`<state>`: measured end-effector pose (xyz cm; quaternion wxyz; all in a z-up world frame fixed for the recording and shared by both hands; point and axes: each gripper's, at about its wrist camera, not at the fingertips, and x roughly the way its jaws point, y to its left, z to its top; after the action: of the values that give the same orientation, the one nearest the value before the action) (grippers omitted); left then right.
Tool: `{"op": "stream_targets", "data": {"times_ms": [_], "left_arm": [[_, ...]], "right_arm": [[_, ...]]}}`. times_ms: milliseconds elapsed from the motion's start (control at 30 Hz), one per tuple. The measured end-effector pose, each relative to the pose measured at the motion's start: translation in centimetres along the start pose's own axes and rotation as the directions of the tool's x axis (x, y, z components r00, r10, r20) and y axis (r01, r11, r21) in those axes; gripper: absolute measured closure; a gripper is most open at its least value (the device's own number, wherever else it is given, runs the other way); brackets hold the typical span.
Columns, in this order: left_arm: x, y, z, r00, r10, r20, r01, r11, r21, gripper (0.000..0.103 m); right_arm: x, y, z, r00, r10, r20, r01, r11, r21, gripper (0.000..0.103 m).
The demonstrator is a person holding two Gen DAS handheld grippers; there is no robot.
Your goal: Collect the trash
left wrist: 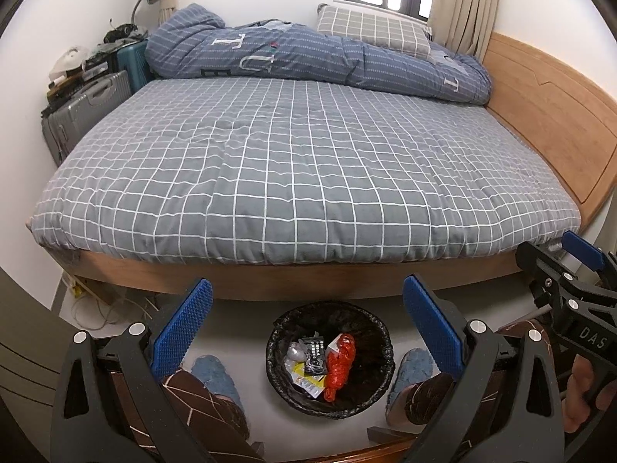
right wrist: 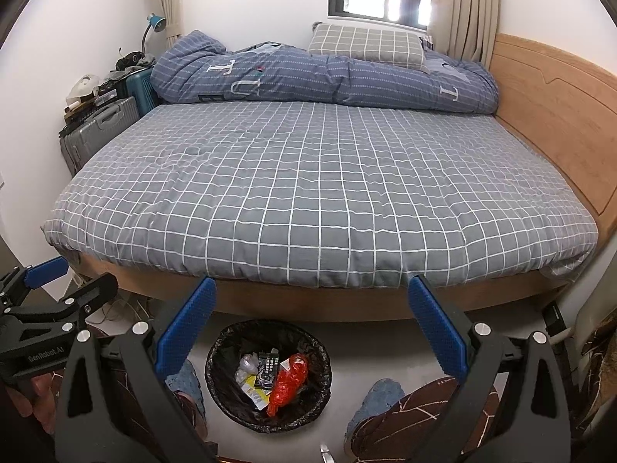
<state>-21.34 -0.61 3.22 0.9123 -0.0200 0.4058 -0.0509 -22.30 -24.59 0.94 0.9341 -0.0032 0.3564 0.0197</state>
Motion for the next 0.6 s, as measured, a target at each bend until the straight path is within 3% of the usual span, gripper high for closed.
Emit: {"op": "stream_targets", "data": {"times_ms": [600], "left_arm": [[-0.02, -0.18, -0.02, 1.000, 0.003, 0.013, -0.003, 1.000, 0.006, 0.006]], "right_arm": [[0.22, -0.01, -0.12, 1.000, -0.002, -0.005, 0.002, 1.000, 0.000, 0.008]]}}
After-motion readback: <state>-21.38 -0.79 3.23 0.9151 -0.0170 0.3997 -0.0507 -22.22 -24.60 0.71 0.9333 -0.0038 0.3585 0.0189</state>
